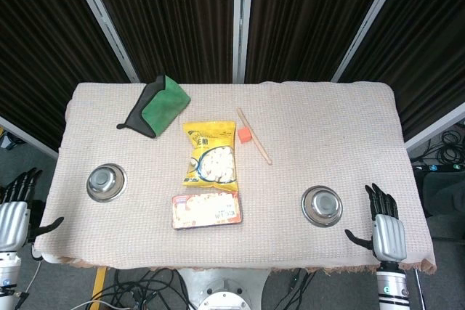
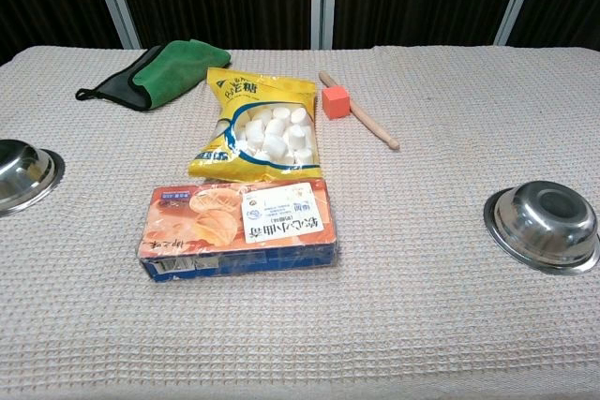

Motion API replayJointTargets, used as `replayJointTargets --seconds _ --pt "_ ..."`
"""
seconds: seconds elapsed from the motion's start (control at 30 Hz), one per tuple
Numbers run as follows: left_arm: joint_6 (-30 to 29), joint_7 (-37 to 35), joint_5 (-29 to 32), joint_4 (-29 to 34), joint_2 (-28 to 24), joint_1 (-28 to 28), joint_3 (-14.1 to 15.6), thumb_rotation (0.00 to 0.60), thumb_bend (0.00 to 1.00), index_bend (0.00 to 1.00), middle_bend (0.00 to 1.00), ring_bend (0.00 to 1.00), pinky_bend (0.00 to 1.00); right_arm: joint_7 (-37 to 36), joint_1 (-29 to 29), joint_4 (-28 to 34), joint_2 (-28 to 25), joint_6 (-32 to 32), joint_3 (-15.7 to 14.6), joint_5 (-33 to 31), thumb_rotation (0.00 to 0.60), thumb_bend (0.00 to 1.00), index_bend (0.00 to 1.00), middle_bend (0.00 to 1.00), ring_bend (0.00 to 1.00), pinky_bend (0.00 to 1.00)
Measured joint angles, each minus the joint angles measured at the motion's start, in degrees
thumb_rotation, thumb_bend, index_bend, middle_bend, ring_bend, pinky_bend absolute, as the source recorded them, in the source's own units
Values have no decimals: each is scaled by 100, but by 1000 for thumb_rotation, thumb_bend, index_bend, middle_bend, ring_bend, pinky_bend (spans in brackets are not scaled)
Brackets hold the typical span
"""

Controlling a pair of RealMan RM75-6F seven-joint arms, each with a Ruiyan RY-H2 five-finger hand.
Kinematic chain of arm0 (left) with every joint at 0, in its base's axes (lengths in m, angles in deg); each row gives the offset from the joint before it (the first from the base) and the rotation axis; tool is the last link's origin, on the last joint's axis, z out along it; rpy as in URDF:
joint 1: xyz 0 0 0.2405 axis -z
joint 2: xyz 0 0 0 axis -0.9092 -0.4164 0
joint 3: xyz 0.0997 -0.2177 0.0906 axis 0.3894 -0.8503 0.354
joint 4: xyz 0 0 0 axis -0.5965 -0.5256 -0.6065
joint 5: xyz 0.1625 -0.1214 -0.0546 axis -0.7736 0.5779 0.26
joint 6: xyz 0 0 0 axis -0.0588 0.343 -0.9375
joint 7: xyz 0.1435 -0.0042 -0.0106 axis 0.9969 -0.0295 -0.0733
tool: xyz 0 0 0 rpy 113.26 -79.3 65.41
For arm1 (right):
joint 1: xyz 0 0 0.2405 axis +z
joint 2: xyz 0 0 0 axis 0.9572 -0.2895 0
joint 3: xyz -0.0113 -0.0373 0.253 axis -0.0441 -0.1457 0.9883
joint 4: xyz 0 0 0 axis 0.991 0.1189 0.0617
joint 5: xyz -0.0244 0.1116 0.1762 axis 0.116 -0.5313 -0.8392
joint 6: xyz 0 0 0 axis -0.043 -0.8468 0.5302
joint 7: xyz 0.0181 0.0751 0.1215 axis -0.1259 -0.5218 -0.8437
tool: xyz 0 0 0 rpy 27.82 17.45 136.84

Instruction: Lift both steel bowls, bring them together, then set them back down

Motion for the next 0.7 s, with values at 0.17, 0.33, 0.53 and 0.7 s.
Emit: replayJointTargets --seconds 0.17,0.33,0.53,0.7 --pt "102 22 13 24 -25 66 -8 600 17 5 37 0 109 31 16 16 -14 -49 6 1 600 0 0 0 0 0" --pt "273 -22 52 -32 -29 186 -57 600 17 5 37 0 109 131 74 68 -47 -192 68 -121 600 0 0 0 0 0" --pt "1063 18 164 -114 -128 546 -78 600 18 5 37 0 105 617 350 277 -238 -767 219 -518 600 0 0 0 0 0" --pt "2179 73 220 -315 -209 1120 -64 600 18 5 37 0 101 1104 768 574 -475 -1564 414 -1179 600 2 0 0 0 0"
